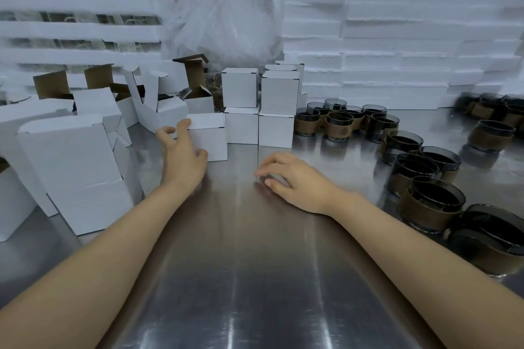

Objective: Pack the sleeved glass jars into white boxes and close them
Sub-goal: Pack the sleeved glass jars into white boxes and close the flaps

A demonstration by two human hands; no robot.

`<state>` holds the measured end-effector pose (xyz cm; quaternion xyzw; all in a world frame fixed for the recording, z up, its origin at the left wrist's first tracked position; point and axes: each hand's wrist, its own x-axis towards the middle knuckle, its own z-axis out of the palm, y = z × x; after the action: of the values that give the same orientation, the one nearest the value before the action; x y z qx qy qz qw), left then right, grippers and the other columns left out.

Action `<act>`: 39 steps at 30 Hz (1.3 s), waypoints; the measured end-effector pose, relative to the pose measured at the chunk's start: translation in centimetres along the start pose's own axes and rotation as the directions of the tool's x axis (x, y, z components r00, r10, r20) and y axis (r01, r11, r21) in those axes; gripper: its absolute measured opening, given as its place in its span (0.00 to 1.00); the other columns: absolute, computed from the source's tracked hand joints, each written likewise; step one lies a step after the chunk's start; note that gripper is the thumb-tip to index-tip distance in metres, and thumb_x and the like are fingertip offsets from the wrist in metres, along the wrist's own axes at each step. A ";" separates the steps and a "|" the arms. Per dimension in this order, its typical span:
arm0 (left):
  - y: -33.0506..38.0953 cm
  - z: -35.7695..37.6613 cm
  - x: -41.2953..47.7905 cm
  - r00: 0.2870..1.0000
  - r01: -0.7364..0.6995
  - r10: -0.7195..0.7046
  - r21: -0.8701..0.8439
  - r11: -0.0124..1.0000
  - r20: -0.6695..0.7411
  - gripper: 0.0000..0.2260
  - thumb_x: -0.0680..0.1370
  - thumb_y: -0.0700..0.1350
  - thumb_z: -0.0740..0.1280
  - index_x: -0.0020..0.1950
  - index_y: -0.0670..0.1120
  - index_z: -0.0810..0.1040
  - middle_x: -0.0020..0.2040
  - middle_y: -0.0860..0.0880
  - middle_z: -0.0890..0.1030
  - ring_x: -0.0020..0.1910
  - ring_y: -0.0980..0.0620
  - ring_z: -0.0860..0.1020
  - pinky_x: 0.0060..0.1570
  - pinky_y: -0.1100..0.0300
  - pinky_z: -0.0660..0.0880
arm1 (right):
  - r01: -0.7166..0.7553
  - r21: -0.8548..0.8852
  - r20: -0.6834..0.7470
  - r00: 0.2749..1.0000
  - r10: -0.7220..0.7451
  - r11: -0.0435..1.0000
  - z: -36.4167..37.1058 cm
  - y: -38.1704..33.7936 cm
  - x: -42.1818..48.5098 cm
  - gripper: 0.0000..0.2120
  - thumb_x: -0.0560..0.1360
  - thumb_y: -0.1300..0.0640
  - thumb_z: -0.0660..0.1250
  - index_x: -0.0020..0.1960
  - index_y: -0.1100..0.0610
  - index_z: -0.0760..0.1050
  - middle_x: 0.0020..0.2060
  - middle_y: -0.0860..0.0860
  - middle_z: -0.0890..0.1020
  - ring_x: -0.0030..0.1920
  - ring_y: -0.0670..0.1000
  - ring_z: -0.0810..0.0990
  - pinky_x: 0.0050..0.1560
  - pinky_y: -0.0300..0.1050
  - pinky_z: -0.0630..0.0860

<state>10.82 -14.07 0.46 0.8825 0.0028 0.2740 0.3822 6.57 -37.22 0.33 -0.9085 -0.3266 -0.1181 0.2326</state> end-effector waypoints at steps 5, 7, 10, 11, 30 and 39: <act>0.6 0.5 -0.3 0.999 -0.038 0.041 -0.115 0.993 0.018 0.22 0.75 0.45 0.71 0.62 0.45 0.63 0.62 0.48 0.64 0.51 0.55 0.66 0.47 0.63 0.62 | -0.048 0.012 -0.057 0.997 0.049 0.999 0.2 0.4 0.1 0.18 0.78 0.61 0.62 0.67 0.53 0.73 0.62 0.48 0.73 0.59 0.49 0.73 0.58 0.46 0.72; 0.8 0.6 -0.3 0.999 -0.044 0.047 -0.129 0.991 0.015 0.20 0.74 0.46 0.71 0.57 0.48 0.62 0.58 0.51 0.64 0.50 0.55 0.66 0.45 0.63 0.62 | -0.069 0.033 -0.112 0.991 0.072 0.997 0.2 0.6 0.2 0.23 0.77 0.62 0.62 0.72 0.51 0.67 0.64 0.48 0.69 0.58 0.50 0.73 0.57 0.47 0.73; 1.0 0.8 -0.4 0.992 -0.106 0.114 -0.140 0.984 0.046 0.18 0.74 0.48 0.71 0.53 0.51 0.63 0.55 0.52 0.66 0.48 0.57 0.68 0.43 0.65 0.63 | -0.061 0.068 -0.191 0.979 0.073 0.996 0.0 0.7 0.1 0.27 0.77 0.60 0.63 0.74 0.49 0.62 0.68 0.47 0.65 0.62 0.49 0.71 0.61 0.52 0.72; 1.2 1.0 -0.7 0.984 -0.154 0.165 -0.151 0.976 0.065 0.18 0.73 0.49 0.72 0.52 0.52 0.63 0.54 0.53 0.67 0.46 0.61 0.68 0.42 0.68 0.63 | -0.050 0.067 -0.207 0.976 0.063 0.996 -0.1 0.7 0.1 0.27 0.77 0.57 0.65 0.74 0.48 0.62 0.69 0.46 0.63 0.65 0.48 0.69 0.63 0.51 0.71; 2.0 2.7 -2.6 0.763 -0.429 0.445 -0.148 0.891 0.469 0.20 0.78 0.39 0.65 0.70 0.48 0.72 0.70 0.52 0.66 0.66 0.60 0.66 0.60 0.80 0.57 | -0.307 0.106 -0.404 0.856 0.323 0.946 -1.1 2.6 0.0 0.20 0.76 0.59 0.64 0.67 0.50 0.66 0.59 0.50 0.71 0.56 0.51 0.74 0.52 0.57 0.76; 3.7 1.2 -3.6 0.759 -0.493 0.553 -0.252 0.833 0.342 0.23 0.75 0.36 0.65 0.70 0.49 0.72 0.69 0.53 0.70 0.68 0.57 0.68 0.69 0.60 0.63 | -0.126 0.236 -0.517 0.823 0.234 0.964 -1.2 1.5 0.4 0.24 0.73 0.65 0.70 0.68 0.56 0.69 0.61 0.49 0.75 0.52 0.40 0.73 0.63 0.52 0.73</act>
<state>7.64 -18.28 0.54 0.8541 -0.3428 0.1824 0.3460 7.76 -38.67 1.00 -0.8383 -0.1698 -0.3149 0.4114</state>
